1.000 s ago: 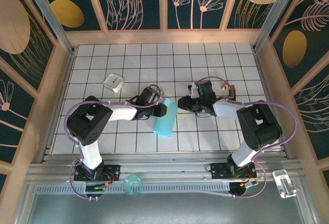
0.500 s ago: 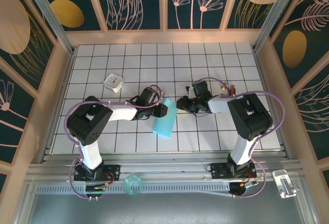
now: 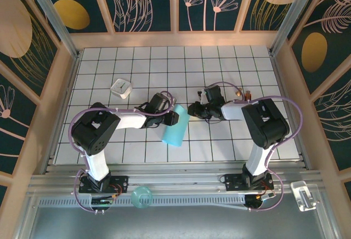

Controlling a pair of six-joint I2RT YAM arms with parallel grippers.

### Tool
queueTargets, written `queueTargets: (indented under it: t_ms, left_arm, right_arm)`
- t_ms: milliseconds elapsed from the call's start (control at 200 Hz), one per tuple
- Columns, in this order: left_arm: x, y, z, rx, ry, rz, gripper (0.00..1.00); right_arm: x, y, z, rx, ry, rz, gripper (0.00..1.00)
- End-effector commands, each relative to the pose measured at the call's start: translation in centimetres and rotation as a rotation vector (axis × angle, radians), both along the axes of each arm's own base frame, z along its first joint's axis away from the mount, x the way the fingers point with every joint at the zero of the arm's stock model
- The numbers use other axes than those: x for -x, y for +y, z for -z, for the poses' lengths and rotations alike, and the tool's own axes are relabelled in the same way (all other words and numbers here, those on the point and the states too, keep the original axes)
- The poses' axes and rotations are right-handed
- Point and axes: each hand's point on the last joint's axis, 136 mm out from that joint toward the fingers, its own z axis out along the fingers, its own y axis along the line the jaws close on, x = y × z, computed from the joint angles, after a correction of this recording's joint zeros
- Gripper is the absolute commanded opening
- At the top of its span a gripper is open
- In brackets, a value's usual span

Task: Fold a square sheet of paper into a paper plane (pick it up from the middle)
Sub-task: First fold in half a square sheet of paper at the center of the table.

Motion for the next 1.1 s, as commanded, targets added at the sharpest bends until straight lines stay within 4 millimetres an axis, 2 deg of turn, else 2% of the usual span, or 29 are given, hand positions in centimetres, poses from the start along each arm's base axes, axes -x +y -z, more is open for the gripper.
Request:
queueTargets:
  t_ms: [0,826,1096]
  left_arm:
    - [2.5,4.1,5.3,-0.197,0.122,-0.034,0.33]
    - [3.0,3.8,5.7,-0.194,0.143,0.001,0.26]
    - [2.9,3.6,4.8,-0.177,0.147,-0.017,0.36]
  right_arm:
    - [-0.5,-0.2,1.1,0.029,0.002,0.015,0.25]
    - [-0.6,0.3,1.6,0.025,0.010,-0.008,0.25]
    - [-0.5,0.0,2.2,0.047,0.017,-0.011,0.24]
